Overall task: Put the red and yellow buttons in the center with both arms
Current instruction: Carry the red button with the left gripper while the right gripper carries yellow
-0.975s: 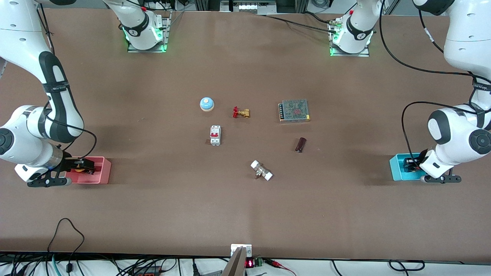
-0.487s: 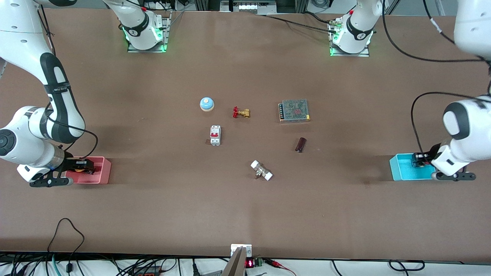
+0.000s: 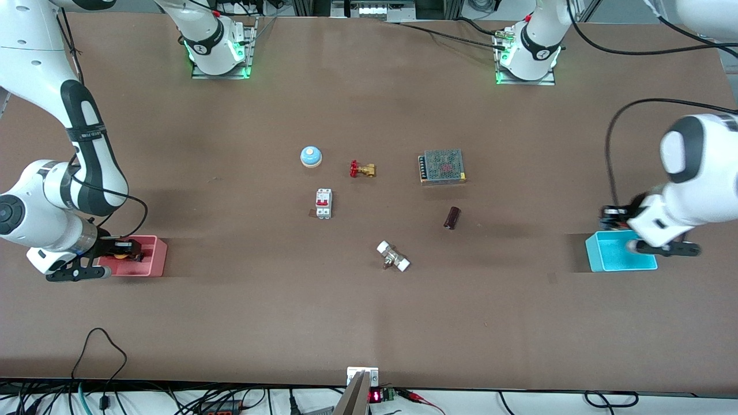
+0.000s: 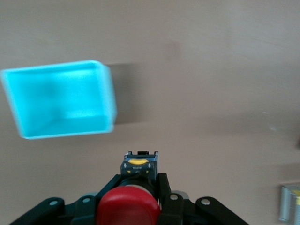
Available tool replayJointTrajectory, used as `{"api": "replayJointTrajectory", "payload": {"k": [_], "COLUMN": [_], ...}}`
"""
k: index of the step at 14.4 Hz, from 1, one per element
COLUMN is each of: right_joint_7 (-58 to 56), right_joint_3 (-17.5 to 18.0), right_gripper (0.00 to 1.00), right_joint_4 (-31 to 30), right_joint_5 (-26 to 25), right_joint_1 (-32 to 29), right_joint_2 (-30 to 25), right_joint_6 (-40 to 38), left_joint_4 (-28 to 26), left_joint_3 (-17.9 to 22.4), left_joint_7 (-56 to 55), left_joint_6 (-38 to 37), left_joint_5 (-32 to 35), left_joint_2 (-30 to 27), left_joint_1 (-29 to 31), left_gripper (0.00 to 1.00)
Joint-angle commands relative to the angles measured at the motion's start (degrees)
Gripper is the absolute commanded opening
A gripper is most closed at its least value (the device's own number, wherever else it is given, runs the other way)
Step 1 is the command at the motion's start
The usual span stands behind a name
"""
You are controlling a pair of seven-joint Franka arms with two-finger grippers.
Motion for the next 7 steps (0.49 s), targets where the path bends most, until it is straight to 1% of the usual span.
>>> {"api": "replayJointTrajectory", "payload": {"k": [1, 2, 3, 5, 7], "right_joint_7": [-3.07, -4.56, -5.53, -5.63, -4.84], "right_joint_3": [0.89, 0.89, 0.89, 1.68, 3.17], "right_gripper": [0.26, 0.26, 0.26, 0.26, 0.26], "right_joint_4": [0.49, 0.49, 0.49, 0.75, 0.75], "right_joint_5": [0.47, 0.56, 0.56, 0.65, 0.82], "right_joint_1": [-1.10, -1.36, -1.27, -0.92, -0.48], "right_joint_2": [0.01, -1.21, -3.13, -8.57, -12.89], "right_joint_6": [0.13, -0.74, -3.28, -12.14, -17.34], "left_joint_4": [-0.86, -1.12, -1.47, -2.09, -4.89], "left_joint_3": [-0.26, -0.35, -0.35, -0.44, -0.44], "left_joint_7": [-3.53, -5.97, -9.56, -14.41, -19.68], "left_joint_6": [0.59, 1.99, 3.92, 7.96, 13.93], "left_joint_5": [0.15, -0.20, -0.20, -0.20, -0.20], "left_joint_2": [2.34, 3.31, 4.28, 6.91, 8.07], "left_joint_1": [-5.19, -7.30, -8.88, -12.66, -15.30], "left_gripper": [0.22, 0.22, 0.22, 0.22, 0.22]}}
